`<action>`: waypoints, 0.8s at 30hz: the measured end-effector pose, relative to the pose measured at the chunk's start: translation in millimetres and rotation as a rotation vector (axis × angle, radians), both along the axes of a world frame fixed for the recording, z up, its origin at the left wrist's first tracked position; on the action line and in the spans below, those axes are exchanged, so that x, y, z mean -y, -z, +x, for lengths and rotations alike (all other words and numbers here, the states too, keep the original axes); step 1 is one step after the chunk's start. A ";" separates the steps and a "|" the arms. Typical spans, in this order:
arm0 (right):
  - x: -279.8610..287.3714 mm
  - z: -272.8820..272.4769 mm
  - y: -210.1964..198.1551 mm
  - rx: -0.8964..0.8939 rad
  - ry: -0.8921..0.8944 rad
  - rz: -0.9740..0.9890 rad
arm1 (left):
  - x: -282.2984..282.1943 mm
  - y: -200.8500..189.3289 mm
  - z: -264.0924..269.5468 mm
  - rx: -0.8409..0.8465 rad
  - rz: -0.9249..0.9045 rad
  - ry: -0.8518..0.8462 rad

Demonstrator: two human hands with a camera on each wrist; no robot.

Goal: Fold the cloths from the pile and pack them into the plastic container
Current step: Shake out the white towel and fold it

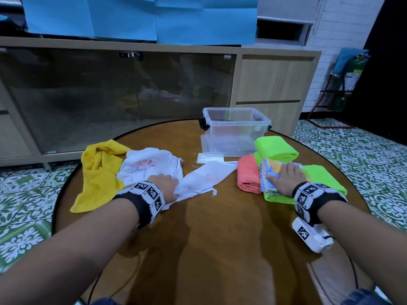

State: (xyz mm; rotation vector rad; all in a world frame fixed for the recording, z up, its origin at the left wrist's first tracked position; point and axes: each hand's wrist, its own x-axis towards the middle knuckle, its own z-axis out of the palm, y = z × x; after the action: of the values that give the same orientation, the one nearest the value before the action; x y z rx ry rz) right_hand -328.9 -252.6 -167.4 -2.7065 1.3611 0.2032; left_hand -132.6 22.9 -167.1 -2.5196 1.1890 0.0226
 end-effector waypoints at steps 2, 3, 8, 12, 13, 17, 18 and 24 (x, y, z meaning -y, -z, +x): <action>1.6 0.3 1.3 -0.028 0.001 0.006 | -0.7 -5.6 -1.6 -0.032 -0.001 0.005; 3.0 0.3 1.0 -0.039 0.007 0.016 | -1.9 -10.8 -3.2 -0.054 -0.016 0.004; -18.5 8.6 -29.1 -0.080 -0.067 -0.168 | -3.8 -48.7 -8.9 -0.246 -0.282 0.005; -80.4 44.4 -66.9 0.311 -0.557 -0.081 | 0.9 -57.9 -15.4 -0.495 -0.588 0.052; -100.0 55.1 -71.4 0.346 -0.652 0.039 | 1.0 -59.0 -17.1 -0.544 -0.650 0.072; -154.1 87.4 -70.2 0.276 -0.756 0.249 | -4.6 -67.3 -18.0 -0.612 -0.803 0.114; -157.2 92.6 -68.2 0.272 -0.746 0.210 | -7.3 -68.5 -15.9 -0.609 -0.815 0.117; -121.2 84.6 -71.7 0.335 -0.669 0.275 | -29.0 -57.0 16.6 -0.521 -0.712 0.055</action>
State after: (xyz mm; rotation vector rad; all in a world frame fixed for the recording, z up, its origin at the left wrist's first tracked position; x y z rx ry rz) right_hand -244.3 -131.4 -95.7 -2.6846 0.2909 -0.0189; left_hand -116.1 51.9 -110.1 -3.2173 1.7008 0.3101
